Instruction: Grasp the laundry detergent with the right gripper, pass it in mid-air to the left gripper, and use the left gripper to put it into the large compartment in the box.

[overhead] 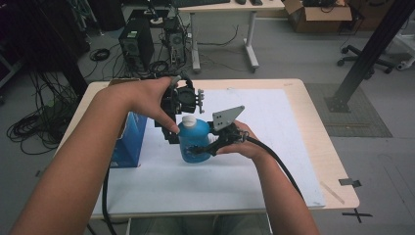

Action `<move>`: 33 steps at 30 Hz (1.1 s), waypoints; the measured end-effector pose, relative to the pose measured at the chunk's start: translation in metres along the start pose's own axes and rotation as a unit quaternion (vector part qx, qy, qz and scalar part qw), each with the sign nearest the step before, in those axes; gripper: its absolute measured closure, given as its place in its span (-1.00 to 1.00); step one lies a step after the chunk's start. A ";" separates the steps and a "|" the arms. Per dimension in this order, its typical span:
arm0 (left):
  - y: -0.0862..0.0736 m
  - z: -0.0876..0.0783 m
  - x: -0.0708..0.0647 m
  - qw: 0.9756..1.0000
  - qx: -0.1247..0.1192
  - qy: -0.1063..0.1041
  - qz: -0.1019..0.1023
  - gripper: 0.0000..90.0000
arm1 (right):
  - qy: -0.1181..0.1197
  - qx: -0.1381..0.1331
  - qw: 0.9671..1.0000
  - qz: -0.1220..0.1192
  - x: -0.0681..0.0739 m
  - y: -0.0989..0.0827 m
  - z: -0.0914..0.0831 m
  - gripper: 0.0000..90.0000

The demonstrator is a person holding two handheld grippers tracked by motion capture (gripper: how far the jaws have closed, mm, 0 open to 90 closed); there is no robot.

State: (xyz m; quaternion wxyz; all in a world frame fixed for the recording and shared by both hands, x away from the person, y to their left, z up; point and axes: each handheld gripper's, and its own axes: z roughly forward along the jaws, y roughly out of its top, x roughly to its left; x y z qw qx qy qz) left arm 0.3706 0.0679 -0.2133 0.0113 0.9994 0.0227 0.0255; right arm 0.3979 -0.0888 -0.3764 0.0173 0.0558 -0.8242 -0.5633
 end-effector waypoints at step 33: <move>0.018 0.020 -0.002 1.000 0.016 0.017 -0.002 -0.89 | 0.008 -0.018 1.000 -0.003 0.003 0.003 0.016 0.02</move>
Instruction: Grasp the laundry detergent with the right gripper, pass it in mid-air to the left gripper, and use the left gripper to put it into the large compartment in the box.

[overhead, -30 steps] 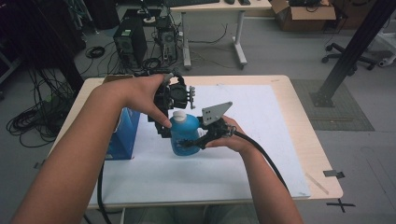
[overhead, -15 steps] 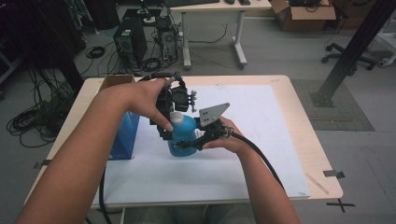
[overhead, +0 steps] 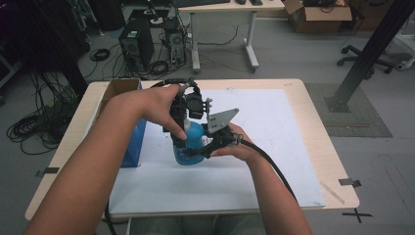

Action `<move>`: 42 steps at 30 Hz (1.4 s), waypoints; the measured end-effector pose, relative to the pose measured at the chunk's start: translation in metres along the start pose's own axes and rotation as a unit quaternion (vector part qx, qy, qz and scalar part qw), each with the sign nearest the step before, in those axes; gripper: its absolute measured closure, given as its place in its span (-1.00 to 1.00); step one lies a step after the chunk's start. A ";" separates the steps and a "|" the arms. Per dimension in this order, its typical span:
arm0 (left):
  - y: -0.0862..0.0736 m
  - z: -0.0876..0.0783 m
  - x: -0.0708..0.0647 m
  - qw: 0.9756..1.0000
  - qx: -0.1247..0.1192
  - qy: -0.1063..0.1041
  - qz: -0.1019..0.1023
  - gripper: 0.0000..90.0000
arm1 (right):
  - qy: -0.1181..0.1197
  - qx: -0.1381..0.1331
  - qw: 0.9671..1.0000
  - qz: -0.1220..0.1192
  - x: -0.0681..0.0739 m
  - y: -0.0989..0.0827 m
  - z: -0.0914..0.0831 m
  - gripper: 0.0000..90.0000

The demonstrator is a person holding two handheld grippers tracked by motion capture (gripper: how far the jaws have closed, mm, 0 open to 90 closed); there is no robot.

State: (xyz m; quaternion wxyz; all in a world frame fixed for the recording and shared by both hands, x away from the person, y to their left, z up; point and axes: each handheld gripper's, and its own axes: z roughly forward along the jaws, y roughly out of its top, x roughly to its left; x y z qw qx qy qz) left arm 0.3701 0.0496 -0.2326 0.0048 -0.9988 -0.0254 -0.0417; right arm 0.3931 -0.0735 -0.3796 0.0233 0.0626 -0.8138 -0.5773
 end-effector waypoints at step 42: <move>0.008 0.004 0.000 1.000 -0.004 0.006 -0.002 -0.68 | -0.005 -0.006 1.000 -0.004 -0.001 0.006 -0.002 0.02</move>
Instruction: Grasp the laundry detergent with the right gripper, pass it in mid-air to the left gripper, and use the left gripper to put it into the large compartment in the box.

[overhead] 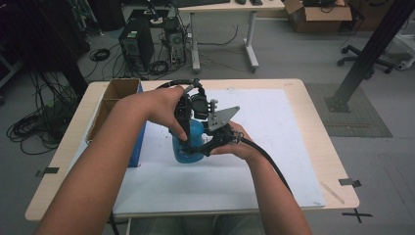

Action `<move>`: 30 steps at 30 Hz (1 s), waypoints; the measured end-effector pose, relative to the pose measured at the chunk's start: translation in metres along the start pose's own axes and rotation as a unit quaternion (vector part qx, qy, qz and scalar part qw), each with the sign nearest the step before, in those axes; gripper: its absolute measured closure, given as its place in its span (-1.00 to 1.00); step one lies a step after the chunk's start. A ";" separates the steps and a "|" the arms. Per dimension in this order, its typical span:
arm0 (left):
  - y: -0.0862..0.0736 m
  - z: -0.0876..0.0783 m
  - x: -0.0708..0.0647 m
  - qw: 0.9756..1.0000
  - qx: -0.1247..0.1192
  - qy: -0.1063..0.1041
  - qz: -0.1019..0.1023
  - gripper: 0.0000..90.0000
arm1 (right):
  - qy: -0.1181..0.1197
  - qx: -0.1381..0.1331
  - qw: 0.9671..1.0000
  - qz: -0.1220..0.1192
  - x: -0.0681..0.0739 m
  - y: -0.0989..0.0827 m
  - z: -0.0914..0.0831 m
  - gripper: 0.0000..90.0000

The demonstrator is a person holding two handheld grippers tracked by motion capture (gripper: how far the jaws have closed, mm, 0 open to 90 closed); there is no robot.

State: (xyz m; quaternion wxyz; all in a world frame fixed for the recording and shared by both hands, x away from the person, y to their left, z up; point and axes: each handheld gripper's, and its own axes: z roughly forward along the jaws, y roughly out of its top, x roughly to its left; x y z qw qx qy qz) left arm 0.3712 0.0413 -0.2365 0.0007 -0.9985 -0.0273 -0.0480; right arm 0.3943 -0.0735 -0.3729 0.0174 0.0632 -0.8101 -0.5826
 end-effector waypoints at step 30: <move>-0.001 -0.004 -0.003 1.000 0.007 -0.017 0.003 -0.25 | -0.003 -0.003 1.000 -0.003 0.000 0.006 0.001 0.02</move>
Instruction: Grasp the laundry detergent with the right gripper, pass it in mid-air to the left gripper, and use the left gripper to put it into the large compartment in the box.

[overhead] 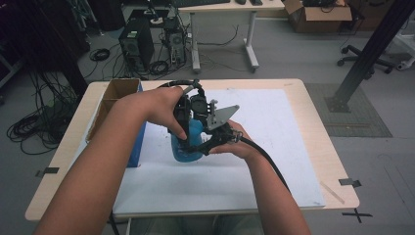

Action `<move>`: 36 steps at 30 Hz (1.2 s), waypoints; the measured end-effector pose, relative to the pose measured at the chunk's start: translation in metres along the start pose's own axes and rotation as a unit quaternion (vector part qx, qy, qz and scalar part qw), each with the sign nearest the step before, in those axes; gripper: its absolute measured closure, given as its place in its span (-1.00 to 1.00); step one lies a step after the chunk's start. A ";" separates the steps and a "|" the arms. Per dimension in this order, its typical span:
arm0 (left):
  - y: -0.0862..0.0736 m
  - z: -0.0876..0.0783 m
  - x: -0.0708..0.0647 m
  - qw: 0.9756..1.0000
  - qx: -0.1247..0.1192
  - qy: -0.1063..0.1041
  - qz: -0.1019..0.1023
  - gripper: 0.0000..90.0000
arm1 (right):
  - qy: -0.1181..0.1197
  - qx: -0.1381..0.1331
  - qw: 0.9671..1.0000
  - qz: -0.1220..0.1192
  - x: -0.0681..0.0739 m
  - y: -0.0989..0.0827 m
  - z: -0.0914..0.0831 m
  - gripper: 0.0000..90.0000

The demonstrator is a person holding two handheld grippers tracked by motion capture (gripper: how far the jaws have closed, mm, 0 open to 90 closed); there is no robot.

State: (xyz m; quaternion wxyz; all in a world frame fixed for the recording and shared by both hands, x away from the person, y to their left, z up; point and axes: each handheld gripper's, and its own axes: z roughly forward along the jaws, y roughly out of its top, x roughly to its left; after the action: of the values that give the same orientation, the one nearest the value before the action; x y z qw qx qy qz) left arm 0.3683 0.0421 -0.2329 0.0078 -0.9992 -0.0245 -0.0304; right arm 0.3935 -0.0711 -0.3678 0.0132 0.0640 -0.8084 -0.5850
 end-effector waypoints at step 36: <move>0.004 -0.004 0.000 0.999 0.027 0.006 -0.022 -0.15 | -0.008 -0.008 1.000 0.013 0.006 -0.002 0.005 -0.30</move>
State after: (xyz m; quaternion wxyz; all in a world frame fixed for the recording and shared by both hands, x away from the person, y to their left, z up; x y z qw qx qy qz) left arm 0.3684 0.0383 -0.2288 0.0340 -0.9977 -0.0469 -0.0363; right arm 0.3875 -0.0680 -0.3718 0.0146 0.0485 -0.8046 -0.5916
